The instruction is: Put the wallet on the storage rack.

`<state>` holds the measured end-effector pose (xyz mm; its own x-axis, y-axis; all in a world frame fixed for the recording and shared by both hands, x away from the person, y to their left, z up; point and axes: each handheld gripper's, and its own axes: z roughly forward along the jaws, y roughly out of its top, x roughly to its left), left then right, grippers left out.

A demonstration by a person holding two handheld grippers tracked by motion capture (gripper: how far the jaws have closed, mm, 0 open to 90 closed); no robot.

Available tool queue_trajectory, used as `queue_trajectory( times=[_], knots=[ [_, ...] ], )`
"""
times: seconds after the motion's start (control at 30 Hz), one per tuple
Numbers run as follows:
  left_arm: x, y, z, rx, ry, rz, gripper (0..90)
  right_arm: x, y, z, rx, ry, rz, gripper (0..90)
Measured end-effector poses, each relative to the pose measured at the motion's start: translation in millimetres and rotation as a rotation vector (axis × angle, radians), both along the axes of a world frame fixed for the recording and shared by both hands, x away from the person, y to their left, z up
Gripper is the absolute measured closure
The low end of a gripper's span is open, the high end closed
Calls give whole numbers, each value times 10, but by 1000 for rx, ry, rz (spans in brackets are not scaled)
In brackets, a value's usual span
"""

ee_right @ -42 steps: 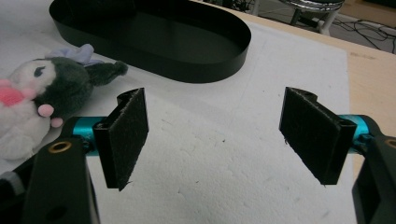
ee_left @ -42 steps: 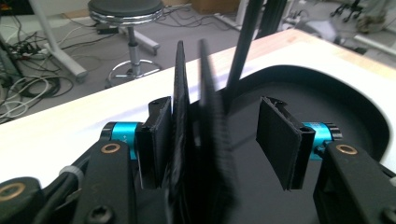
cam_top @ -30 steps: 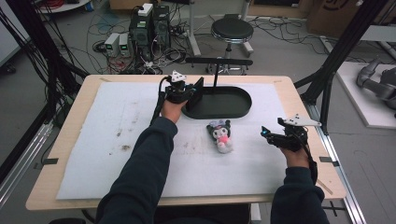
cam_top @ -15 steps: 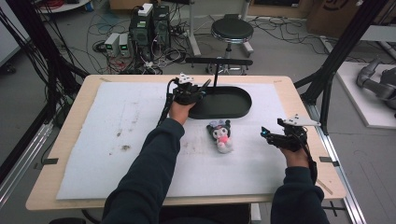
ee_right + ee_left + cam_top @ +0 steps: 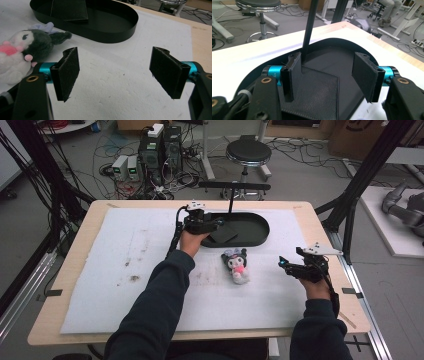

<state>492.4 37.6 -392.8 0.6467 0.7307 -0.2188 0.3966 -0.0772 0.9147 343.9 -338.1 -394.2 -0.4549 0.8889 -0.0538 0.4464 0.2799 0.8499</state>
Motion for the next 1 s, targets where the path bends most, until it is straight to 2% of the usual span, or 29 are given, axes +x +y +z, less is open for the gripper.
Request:
queue_trajectory(
  times=[0.1, 0.2, 0.33, 0.4, 0.5, 0.53, 0.6, 0.67, 0.7, 0.77, 0.83, 1.0],
  knots=[
    [-97, 108, 39, -15, 4, -10, 383, 6, 6, -7, -1, 0, 15, 244],
    [-241, 219, 82, 10, 0, 3, 287, 16, 19, -23, 4, 10, 35, 243],
    [-452, 438, 85, 26, -18, -4, 218, 27, 68, -47, 2, 19, 65, 216],
    [-555, 570, 46, 38, -30, -7, 218, 31, 94, -55, 4, 30, 72, 215],
    [-705, 782, -46, -3, 5, -10, 218, 34, 124, -59, -1, 32, 83, 213],
    [-767, 848, -70, -11, 3, -7, 217, 31, 129, -57, -2, 30, 87, 213],
    [-889, 979, -103, -10, -26, 0, 217, 21, 134, -51, -8, 27, 87, 213],
    [-995, 1082, -112, 47, -81, 24, 182, 20, 130, -50, -16, 20, 88, 213],
    [-1040, 1133, -112, 63, -102, 29, 171, 20, 127, -50, -24, 14, 87, 213],
    [-1106, 1236, -108, 60, -126, 40, 171, 24, 115, -49, -48, 6, 82, 212],
    [-1147, 1320, -92, 77, -130, 56, 171, 29, 97, -50, -45, 8, 70, 213],
    [-1213, 1589, -122, 48, -113, 114, 171, 31, 103, -36, -31, 8, 65, 208]
  ],
)
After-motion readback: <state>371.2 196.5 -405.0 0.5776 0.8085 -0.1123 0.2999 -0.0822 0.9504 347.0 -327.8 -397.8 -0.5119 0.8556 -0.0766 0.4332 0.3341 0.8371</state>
